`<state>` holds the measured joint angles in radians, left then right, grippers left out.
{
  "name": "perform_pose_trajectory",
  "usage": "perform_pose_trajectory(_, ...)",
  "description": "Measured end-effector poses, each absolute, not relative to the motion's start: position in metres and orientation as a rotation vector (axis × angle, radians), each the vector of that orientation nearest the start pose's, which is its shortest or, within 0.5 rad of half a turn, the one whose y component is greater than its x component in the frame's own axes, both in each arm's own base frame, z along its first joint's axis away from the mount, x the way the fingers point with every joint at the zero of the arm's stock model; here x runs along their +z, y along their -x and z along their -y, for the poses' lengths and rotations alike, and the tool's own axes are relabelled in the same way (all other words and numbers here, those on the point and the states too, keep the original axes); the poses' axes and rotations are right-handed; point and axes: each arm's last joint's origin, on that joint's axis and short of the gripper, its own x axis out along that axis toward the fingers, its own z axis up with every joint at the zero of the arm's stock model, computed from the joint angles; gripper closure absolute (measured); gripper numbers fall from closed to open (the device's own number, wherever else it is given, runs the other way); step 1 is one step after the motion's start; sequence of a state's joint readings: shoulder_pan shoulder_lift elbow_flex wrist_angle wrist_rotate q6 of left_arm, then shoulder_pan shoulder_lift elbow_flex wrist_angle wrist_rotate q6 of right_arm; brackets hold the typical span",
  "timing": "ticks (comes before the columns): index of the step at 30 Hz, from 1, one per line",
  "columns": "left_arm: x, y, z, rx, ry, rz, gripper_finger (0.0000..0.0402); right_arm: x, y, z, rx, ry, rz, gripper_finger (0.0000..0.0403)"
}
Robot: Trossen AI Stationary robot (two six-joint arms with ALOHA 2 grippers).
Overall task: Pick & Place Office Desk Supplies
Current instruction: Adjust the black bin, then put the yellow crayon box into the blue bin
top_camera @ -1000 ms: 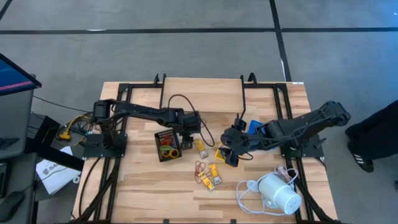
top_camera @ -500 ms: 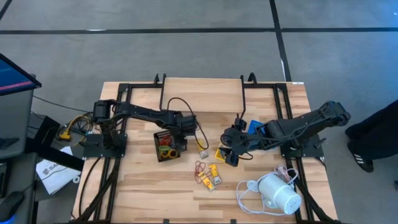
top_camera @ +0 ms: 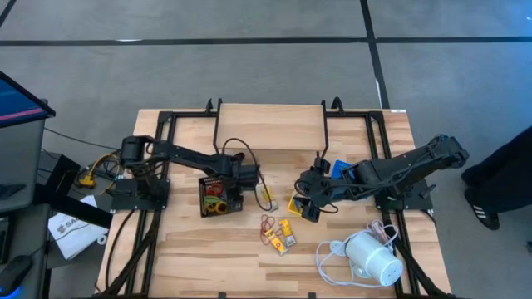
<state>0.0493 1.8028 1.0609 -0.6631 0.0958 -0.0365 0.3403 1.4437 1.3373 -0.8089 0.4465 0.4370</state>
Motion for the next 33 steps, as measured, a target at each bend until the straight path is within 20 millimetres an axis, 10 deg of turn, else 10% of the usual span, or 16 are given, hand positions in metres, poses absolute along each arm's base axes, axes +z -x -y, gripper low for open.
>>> perform_pose_trajectory(26, 0.163, -0.254, 0.000, 0.095, 0.238, -1.397, 0.0211, 0.324, -0.279, -0.092, -0.264, -0.056, -0.806, 0.0129)
perform_pose_trajectory(33, 0.201, -0.302, 0.003, -0.010, 0.038, -1.019, 0.0211, 0.324, -0.280, -0.089, -0.274, -0.061, -0.803, 0.0129)
